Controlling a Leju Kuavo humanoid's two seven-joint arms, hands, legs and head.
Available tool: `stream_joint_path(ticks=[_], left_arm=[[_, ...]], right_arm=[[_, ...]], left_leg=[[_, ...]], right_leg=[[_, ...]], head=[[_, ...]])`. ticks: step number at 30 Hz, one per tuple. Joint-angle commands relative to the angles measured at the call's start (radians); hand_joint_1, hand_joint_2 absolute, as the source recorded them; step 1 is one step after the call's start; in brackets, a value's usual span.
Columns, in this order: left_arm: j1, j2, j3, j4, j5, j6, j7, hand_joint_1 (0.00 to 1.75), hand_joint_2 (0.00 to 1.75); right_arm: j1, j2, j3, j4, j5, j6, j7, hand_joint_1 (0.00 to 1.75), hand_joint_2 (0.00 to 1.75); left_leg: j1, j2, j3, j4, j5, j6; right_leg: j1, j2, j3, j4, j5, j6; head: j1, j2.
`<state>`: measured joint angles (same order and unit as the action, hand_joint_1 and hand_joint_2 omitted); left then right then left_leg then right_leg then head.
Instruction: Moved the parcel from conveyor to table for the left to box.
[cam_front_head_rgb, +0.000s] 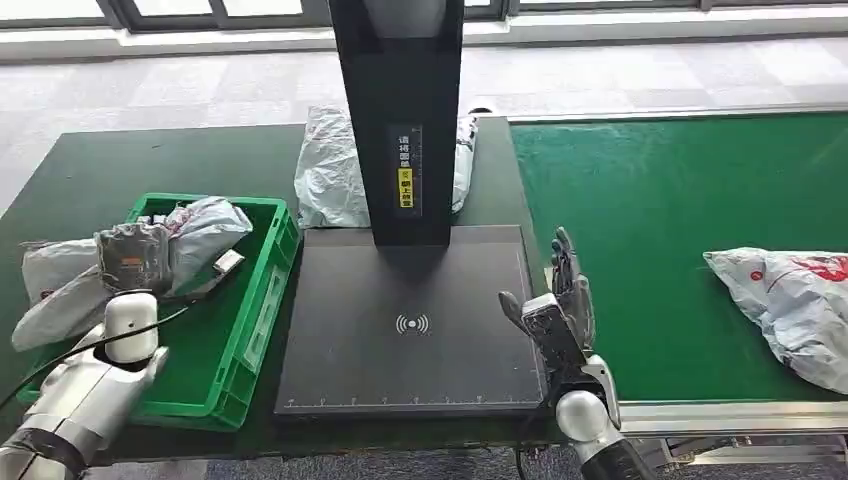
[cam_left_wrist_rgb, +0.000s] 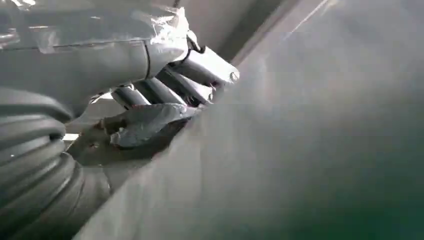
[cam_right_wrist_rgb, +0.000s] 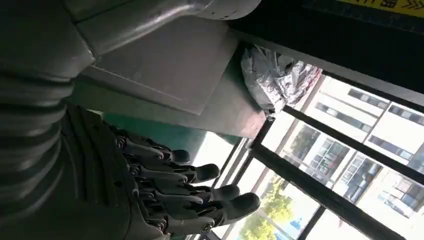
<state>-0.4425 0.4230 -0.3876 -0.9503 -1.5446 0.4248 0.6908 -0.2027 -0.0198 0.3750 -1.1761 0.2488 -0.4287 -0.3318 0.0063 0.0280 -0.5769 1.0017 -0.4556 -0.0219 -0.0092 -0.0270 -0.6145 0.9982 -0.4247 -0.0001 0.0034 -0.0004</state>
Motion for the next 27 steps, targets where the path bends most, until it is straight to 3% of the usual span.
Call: stream_joint_path(ticks=[1, 6, 12, 13, 20, 27], left_arm=[[-0.051, -0.316, 0.328, 0.112, 0.099, -0.197, -0.414, 0.0, 1.75], [-0.019, -0.357, 0.427, -0.001, 0.19, -0.113, -0.432, 0.0, 1.75], [-0.009, -0.353, 0.432, -0.018, 0.191, -0.116, -0.433, 0.0, 1.75], [0.005, -0.379, 0.483, -0.055, 0.291, 0.018, -0.489, 0.0, 1.75], [0.047, -0.396, 0.573, -0.217, 0.672, 0.204, -0.735, 0.0, 1.75], [0.05, -0.422, 0.55, -0.298, 0.905, 0.209, -0.864, 0.0, 1.75]], right_arm=[[0.081, 0.032, -0.124, -0.108, 0.1, 0.074, 0.038, 0.0, 1.75], [0.133, 0.027, -0.143, -0.147, 0.135, 0.103, 0.068, 0.0, 1.75], [0.137, 0.027, -0.143, -0.151, 0.136, 0.104, 0.068, 0.0, 1.75], [0.137, 0.026, -0.14, -0.151, 0.141, 0.106, 0.07, 0.0, 1.75], [0.121, 0.021, -0.122, -0.127, 0.135, 0.102, 0.069, 0.0, 1.75], [0.124, 0.011, -0.129, -0.131, 0.103, 0.096, 0.055, 0.0, 1.75]], left_leg=[[0.0, -0.012, 0.002, -0.002, 0.001, 0.001], [0.0, -0.014, -0.001, 0.0, 0.001, 0.002], [0.0, -0.014, -0.002, 0.001, 0.001, 0.004], [0.0, -0.012, 0.0, 0.001, 0.0, 0.004], [0.0, -0.005, -0.002, 0.001, -0.001, 0.005], [0.0, -0.007, -0.001, 0.001, -0.001, 0.005]], right_leg=[[0.0, -0.007, 0.005, -0.003, -0.001, 0.001], [-0.001, -0.012, 0.004, -0.001, -0.001, 0.001], [-0.003, -0.012, 0.006, -0.003, 0.0, 0.001], [-0.003, -0.009, 0.007, -0.003, 0.0, 0.001], [-0.001, -0.004, 0.003, -0.003, 0.001, 0.004], [0.0, -0.004, 0.004, -0.003, 0.001, 0.004]], head=[[0.0, 0.0], [0.0, 0.0], [0.0, 0.0], [0.0, 0.0], [0.0, 0.0], [0.0, 0.0]])
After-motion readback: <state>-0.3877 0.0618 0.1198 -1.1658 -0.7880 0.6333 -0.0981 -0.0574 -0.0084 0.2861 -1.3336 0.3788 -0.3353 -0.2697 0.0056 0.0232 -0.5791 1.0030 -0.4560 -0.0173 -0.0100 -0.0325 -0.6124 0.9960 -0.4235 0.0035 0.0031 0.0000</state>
